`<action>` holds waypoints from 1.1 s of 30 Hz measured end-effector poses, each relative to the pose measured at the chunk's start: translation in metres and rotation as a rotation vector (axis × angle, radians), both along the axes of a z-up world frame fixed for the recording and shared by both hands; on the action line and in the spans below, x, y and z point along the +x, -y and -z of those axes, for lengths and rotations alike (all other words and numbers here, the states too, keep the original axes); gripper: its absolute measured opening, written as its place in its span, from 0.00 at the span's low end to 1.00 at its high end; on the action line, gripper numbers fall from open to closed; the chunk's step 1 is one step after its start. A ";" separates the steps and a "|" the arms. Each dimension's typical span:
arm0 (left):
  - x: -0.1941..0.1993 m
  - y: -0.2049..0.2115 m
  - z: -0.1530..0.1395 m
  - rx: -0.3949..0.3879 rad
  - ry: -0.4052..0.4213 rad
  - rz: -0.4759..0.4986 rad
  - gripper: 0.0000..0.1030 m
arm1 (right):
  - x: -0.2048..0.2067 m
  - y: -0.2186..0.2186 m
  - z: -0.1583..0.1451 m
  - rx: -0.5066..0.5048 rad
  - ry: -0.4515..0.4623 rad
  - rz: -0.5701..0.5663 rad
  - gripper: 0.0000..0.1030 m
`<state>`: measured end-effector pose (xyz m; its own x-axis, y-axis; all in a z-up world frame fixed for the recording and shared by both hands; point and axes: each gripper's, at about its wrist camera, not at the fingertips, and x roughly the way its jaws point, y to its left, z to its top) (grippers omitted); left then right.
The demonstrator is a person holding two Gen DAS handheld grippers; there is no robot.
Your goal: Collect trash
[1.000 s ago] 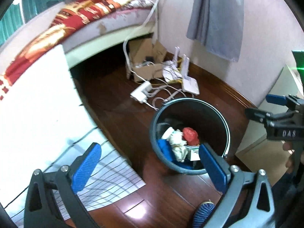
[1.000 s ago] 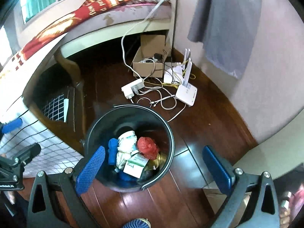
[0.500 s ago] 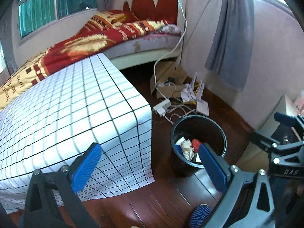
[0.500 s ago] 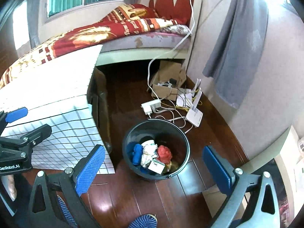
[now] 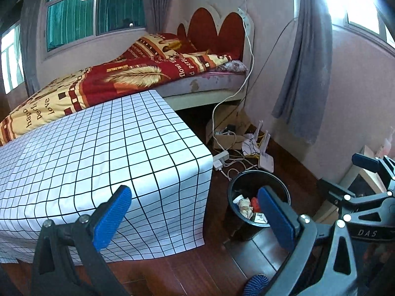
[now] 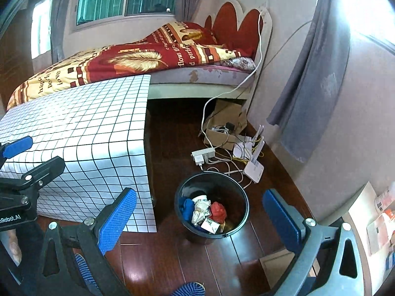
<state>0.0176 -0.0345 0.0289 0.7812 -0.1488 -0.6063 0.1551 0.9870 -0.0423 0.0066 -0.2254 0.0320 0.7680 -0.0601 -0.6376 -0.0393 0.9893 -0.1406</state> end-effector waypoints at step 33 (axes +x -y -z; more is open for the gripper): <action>-0.002 0.015 -0.012 0.028 0.032 0.035 0.99 | -0.002 0.009 -0.018 0.007 0.050 0.034 1.00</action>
<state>0.0156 -0.0498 0.0410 0.7949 -0.1598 -0.5853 0.1906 0.9816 -0.0093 0.0051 -0.2341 0.0505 0.7965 -0.0819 -0.5991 0.0009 0.9909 -0.1343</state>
